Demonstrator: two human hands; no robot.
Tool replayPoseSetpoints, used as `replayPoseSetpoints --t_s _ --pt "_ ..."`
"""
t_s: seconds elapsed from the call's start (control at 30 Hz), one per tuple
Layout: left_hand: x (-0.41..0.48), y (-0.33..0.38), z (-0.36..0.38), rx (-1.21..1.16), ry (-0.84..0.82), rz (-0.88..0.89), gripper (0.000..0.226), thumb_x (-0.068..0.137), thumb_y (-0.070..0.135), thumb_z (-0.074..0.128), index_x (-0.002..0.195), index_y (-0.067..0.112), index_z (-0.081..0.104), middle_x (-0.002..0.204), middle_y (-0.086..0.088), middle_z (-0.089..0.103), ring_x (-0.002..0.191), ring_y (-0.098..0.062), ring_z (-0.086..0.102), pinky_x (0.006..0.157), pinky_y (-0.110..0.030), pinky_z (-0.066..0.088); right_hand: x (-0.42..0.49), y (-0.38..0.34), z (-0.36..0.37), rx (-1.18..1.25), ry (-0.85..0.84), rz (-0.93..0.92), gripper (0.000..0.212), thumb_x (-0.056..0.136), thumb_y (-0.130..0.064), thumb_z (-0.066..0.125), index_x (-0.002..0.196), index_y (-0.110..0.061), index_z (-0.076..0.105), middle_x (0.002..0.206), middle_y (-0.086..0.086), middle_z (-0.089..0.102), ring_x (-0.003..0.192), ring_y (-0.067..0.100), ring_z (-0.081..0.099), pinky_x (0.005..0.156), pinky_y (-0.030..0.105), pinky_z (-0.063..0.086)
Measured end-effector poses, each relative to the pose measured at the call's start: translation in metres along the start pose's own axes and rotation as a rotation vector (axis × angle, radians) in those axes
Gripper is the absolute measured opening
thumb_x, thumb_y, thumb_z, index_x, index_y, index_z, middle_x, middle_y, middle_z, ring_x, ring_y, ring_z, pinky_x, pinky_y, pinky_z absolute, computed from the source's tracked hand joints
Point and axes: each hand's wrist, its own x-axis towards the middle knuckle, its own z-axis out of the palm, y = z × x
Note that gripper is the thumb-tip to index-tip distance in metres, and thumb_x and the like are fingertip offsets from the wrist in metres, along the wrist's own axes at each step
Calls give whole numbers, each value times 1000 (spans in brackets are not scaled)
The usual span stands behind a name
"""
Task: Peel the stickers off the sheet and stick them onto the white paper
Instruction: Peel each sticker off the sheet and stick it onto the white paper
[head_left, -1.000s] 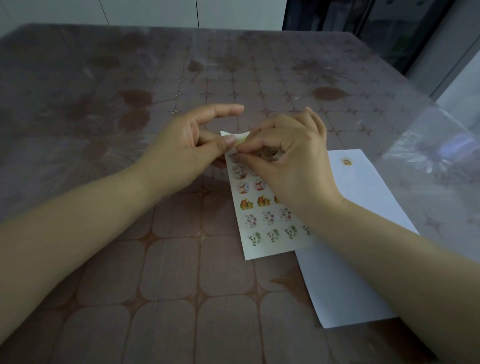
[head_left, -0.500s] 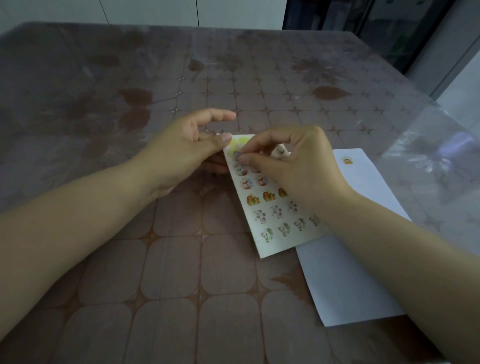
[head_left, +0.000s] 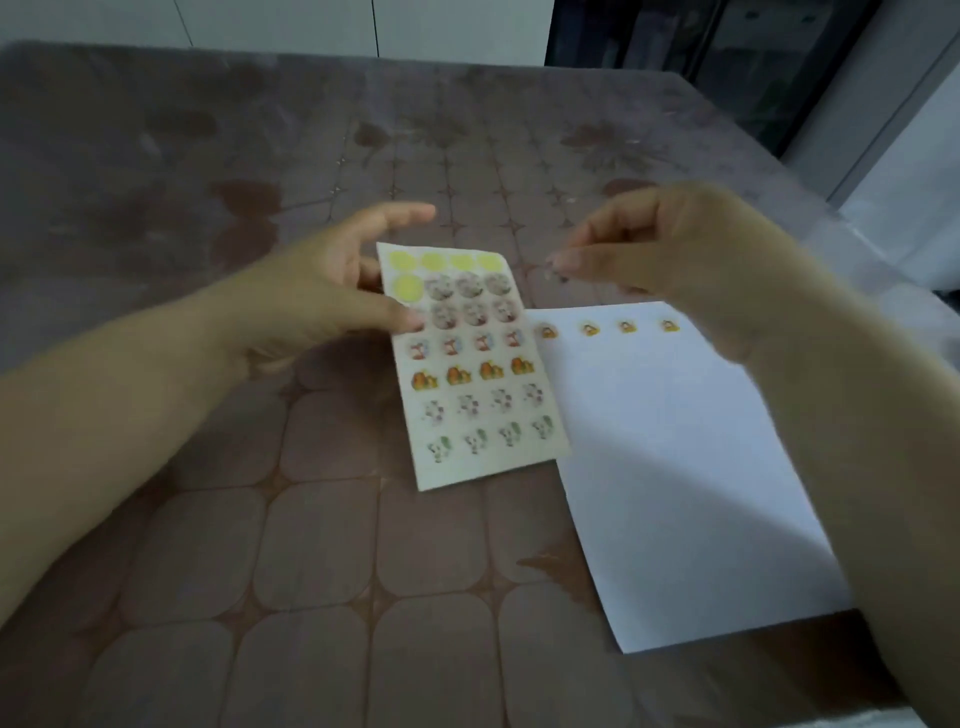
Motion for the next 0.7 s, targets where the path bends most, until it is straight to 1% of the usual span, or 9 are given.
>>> replayPoseSetpoints --t_s 0.07,0.13,0.17,0.23,0.3,0.37,0.43,0.5,0.7 --pt "1 3 -10 -71 -17 -16 78 61 -8 68 125 33 52 105 -4 73 94 -17 70 74 -25 58 -2 0 -19 -155 -183 107 13 66 -37 75 74 -26 75 77 -6 70 65 6 50 69 19 46" --pt "2 5 -16 -97 -52 -29 79 60 -10 69 125 31 52 105 0 73 92 -15 70 71 -23 58 -2 6 -20 -268 -284 192 18 66 -40 74 77 -26 75 79 2 70 70 13 49 71 26 46" --pt "2 5 -17 -91 -63 -31 75 63 -6 64 127 31 51 106 -1 73 92 -16 70 70 -23 58 -2 10 -16 -289 -288 221 19 66 -40 74 77 -25 75 79 7 68 71 15 49 70 29 44" --pt "1 5 -18 -74 -96 -43 76 67 -5 58 131 34 47 107 -4 73 95 -18 70 70 -23 58 -2 20 -6 -266 -269 252 19 62 -41 74 74 -26 75 86 11 70 74 16 50 70 31 42" --pt "0 3 -17 -74 -117 -52 77 70 -6 57 133 36 45 107 -6 73 97 -20 70 72 -25 58 -4 27 0 -190 -227 276 11 63 -34 76 70 -25 76 80 3 73 72 13 57 71 29 44" --pt "0 0 -12 -76 -146 -58 76 72 -7 57 132 38 45 107 -8 72 98 -21 70 73 -27 58 -6 32 3 -132 -176 279 5 68 -25 78 70 -21 76 73 -3 73 66 8 62 69 23 47" --pt "1 -3 -8 -21 -167 -48 74 79 -11 55 130 40 44 108 -7 72 98 -20 70 72 -25 57 -7 34 6 -95 -138 263 5 69 -23 79 71 -20 75 71 -5 72 63 3 62 68 19 49" --pt "2 -4 -6 23 -169 -30 72 83 -12 53 130 41 42 109 -4 72 98 -18 69 72 -23 57 -7 34 9 -111 -111 245 6 69 -24 79 72 -21 76 70 -8 71 65 2 61 69 18 48" --pt "1 -6 -5 37 -149 -8 70 77 -6 58 128 40 44 111 1 71 102 -18 68 77 -24 56 -8 35 13 -142 -111 237 2 71 -22 78 72 -21 76 75 -5 72 74 11 64 74 23 50"
